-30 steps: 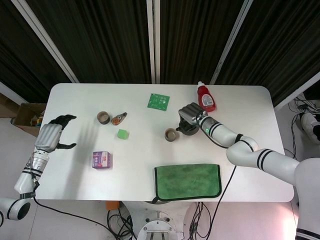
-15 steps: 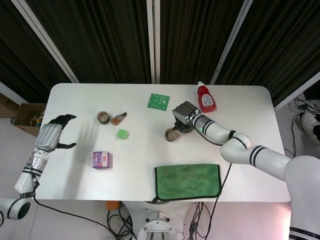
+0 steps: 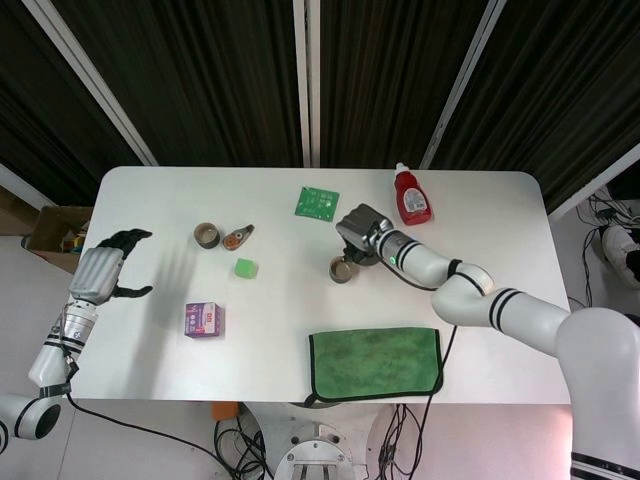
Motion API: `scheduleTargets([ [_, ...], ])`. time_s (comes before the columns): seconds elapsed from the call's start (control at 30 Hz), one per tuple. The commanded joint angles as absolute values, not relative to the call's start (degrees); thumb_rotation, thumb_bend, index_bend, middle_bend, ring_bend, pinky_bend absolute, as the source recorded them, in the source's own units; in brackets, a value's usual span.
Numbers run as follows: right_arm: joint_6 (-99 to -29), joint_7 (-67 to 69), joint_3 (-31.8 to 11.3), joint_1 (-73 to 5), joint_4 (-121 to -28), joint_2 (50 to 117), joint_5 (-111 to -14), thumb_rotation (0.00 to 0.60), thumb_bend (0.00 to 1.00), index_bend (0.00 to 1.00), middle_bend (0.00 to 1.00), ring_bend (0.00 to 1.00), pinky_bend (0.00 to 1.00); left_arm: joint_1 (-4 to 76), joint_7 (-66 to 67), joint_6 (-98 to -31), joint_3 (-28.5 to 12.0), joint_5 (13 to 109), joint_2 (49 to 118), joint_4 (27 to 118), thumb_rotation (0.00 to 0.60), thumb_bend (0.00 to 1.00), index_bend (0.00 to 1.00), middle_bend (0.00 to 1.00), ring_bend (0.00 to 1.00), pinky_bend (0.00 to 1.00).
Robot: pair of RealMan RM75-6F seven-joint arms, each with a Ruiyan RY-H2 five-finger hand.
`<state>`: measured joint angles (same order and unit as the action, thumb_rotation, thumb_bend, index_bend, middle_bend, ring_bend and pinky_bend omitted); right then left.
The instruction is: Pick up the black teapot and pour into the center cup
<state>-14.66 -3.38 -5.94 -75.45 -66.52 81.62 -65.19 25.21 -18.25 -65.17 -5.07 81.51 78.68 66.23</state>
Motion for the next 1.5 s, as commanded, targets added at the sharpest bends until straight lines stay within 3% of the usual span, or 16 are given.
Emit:
scheduleTargets([
  [0.03,-14.9,-4.3,-5.3,-76.1,-66.7,81.6,-64.7,0.6,0.65,1.0,0.98,0.88,0.58,25.3,-18.3,-65.2,-5.1,81.6,78.7,66.2,0.6,0.0,0.19,0.16,0.15,0.28],
  [1.5,-22.8,-19.9,6.0,-84.5,-71.2,81.3,-47.7,0.6,0.65,1.0,0.98,0.88,0.58,25.3,-19.2,-65.9,-5.1,82.0,78.7,65.9,0.6,0.0,0.19,0.16,0.15,0.28],
])
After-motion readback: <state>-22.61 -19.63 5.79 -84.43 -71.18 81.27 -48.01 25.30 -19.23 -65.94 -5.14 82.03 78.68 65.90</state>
